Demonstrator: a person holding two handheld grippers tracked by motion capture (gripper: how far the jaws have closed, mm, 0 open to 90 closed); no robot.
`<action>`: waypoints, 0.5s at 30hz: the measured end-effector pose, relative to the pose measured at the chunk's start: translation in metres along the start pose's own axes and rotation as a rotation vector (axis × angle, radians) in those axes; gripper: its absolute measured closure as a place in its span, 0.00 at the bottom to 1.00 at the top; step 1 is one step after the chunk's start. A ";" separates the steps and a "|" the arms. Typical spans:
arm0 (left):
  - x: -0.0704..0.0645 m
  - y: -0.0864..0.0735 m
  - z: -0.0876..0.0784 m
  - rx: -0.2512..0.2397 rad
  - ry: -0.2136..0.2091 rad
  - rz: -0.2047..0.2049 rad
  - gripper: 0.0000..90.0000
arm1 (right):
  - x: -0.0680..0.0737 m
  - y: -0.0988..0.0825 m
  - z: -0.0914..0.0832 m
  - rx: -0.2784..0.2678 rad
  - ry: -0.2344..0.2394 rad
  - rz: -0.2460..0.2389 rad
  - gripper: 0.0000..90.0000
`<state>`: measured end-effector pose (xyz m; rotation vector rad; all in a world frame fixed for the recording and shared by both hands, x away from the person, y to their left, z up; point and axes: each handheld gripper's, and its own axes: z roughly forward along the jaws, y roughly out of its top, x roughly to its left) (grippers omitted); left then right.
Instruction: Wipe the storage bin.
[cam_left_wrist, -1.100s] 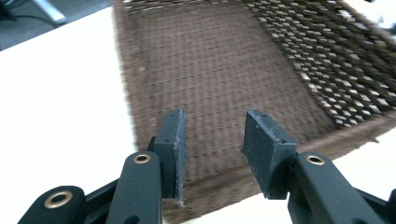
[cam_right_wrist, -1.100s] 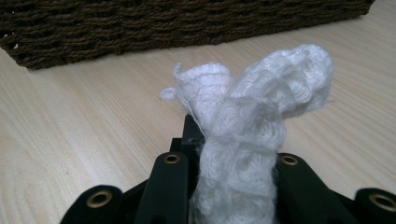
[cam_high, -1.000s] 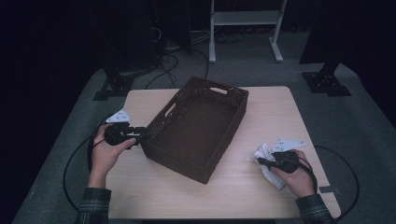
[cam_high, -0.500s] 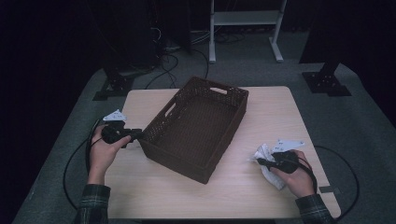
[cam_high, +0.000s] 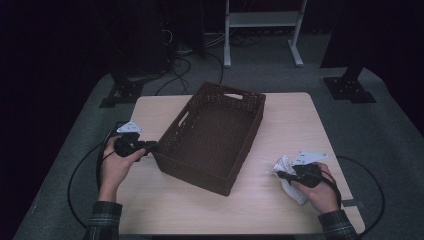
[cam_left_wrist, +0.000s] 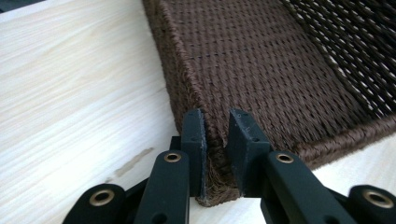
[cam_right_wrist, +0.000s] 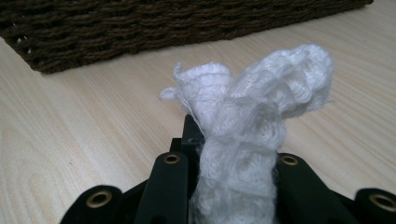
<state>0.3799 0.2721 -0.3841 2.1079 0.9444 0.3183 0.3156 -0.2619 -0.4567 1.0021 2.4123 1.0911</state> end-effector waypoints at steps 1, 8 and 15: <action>-0.003 0.001 0.001 0.001 -0.005 0.004 0.84 | 0.000 0.000 0.000 0.000 0.000 0.000 0.83; -0.025 0.007 0.009 0.008 -0.056 0.044 0.80 | 0.000 -0.002 -0.002 0.002 -0.007 -0.001 0.83; -0.045 0.009 0.017 -0.015 -0.142 0.061 0.76 | 0.000 -0.005 -0.004 0.008 -0.019 0.002 0.83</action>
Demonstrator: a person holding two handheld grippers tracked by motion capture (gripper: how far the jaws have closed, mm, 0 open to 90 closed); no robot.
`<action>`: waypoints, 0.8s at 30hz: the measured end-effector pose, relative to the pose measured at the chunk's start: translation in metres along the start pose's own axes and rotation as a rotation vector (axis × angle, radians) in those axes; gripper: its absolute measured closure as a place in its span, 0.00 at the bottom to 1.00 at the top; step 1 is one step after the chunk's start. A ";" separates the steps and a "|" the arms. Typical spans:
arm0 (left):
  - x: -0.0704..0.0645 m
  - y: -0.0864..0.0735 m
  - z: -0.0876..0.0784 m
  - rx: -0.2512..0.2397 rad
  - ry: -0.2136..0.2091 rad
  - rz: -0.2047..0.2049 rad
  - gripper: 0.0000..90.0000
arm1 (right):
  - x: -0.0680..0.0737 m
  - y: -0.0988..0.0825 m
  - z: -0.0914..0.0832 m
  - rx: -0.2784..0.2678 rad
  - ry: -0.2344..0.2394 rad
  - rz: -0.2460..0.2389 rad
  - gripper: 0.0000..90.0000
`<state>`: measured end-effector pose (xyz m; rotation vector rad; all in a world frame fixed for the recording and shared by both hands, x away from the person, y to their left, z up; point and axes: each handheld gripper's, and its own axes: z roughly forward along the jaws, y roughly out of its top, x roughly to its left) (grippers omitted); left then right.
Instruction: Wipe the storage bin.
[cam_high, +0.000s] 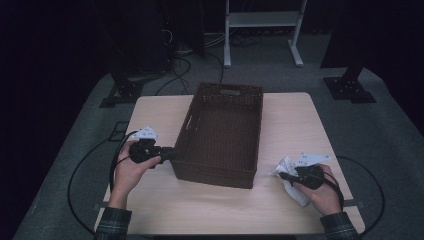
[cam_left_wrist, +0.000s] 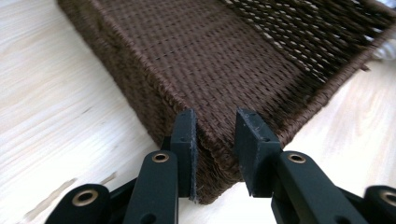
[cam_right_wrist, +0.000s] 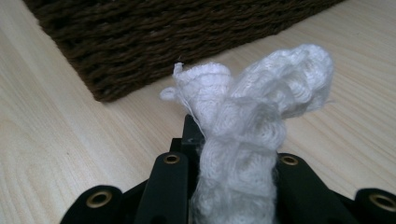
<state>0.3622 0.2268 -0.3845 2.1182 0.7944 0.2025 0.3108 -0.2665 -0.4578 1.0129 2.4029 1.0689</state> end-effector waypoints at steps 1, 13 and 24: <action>-0.002 0.000 0.001 -0.001 -0.005 0.004 0.76 | 0.000 -0.001 0.000 0.003 -0.002 0.001 0.83; -0.029 0.012 0.017 0.012 -0.088 0.065 0.72 | 0.001 -0.006 -0.004 0.010 -0.013 0.003 0.83; -0.047 0.024 0.021 -0.013 -0.166 0.147 0.69 | 0.002 -0.011 -0.009 0.014 -0.025 0.012 0.83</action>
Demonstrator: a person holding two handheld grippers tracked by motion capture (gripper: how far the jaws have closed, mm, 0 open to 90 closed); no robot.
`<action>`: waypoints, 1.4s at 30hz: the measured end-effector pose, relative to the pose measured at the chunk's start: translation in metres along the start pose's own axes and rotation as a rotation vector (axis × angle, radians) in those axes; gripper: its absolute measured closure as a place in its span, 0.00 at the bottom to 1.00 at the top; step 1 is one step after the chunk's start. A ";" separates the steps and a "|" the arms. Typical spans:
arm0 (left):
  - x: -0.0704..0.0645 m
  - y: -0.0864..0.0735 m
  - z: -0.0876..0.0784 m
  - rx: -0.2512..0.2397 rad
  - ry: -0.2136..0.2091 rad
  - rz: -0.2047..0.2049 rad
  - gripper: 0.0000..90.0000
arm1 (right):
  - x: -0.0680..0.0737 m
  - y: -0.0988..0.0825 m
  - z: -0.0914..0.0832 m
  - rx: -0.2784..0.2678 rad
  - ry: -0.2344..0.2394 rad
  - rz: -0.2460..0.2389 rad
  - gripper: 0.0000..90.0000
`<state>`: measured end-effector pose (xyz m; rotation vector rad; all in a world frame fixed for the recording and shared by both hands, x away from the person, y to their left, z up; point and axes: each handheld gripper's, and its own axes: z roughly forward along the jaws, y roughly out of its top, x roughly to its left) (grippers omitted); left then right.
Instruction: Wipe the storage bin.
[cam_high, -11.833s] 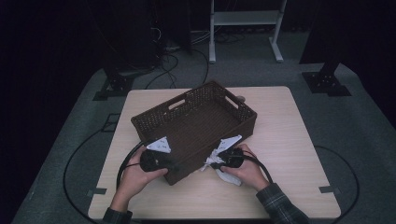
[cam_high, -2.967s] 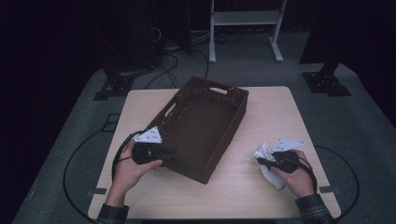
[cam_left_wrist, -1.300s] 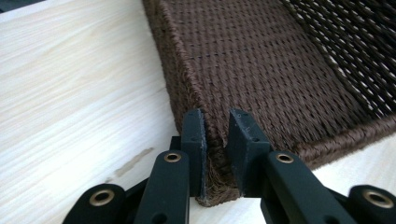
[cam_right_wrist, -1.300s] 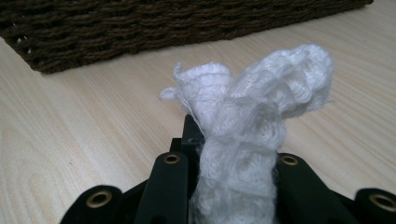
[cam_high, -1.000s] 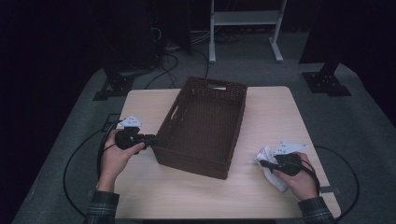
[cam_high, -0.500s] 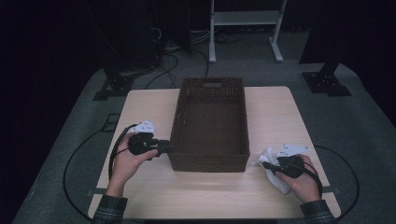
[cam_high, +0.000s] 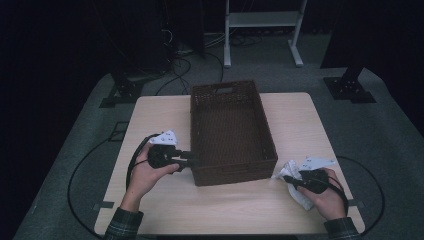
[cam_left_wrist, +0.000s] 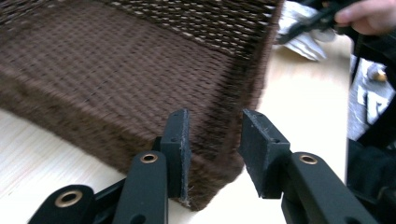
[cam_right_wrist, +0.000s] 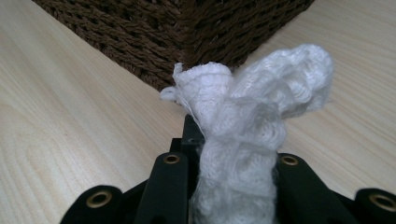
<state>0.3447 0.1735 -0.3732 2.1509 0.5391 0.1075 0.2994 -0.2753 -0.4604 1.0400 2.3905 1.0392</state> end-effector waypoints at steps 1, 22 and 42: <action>-0.001 0.001 0.001 0.005 -0.007 0.012 0.69 | 0.000 -0.001 0.000 0.000 -0.001 0.002 0.83; -0.022 0.009 0.045 0.072 -0.099 0.069 0.89 | 0.002 -0.003 -0.006 0.003 -0.014 0.000 0.83; -0.041 0.024 0.078 0.054 -0.101 0.066 0.88 | -0.008 -0.001 -0.011 -0.017 -0.005 0.028 0.83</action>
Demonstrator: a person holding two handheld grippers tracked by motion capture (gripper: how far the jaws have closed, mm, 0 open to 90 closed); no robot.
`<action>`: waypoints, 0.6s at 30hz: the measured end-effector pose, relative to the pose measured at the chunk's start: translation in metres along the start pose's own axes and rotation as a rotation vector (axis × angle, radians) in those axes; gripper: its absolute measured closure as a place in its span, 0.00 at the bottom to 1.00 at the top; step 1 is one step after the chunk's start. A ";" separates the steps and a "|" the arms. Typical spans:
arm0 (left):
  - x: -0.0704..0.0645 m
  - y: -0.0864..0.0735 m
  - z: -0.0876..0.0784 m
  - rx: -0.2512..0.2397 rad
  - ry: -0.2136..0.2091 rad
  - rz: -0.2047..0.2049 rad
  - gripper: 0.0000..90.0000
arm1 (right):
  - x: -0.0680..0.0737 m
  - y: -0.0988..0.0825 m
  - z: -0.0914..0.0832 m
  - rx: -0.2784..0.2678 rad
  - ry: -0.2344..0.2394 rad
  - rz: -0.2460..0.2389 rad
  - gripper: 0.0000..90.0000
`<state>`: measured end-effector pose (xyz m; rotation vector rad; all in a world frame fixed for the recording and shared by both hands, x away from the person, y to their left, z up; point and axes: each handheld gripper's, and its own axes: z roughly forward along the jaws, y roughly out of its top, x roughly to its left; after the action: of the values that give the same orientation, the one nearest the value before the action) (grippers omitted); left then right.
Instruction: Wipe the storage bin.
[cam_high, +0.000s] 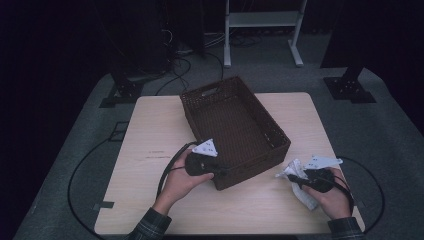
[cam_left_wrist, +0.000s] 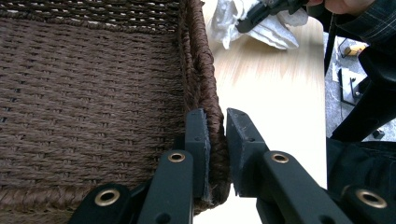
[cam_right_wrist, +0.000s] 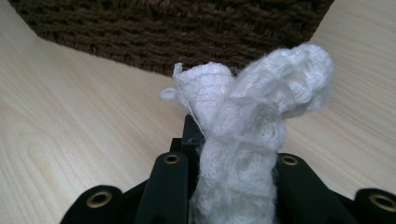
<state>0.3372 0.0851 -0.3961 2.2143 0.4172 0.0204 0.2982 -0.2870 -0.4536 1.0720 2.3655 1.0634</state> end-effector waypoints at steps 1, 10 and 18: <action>0.000 0.000 0.000 0.003 0.001 -0.001 0.88 | -0.001 0.002 -0.001 -0.012 -0.001 0.003 0.83; 0.000 0.000 0.000 0.007 -0.003 -0.006 0.88 | -0.004 0.018 -0.014 -0.068 -0.010 0.022 0.83; 0.000 0.001 0.001 0.024 -0.002 0.010 0.87 | -0.010 0.033 -0.024 -0.105 -0.016 0.028 0.83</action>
<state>0.3380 0.0836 -0.3957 2.2395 0.4078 0.0187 0.3073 -0.2921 -0.4131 1.0744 2.2617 1.1706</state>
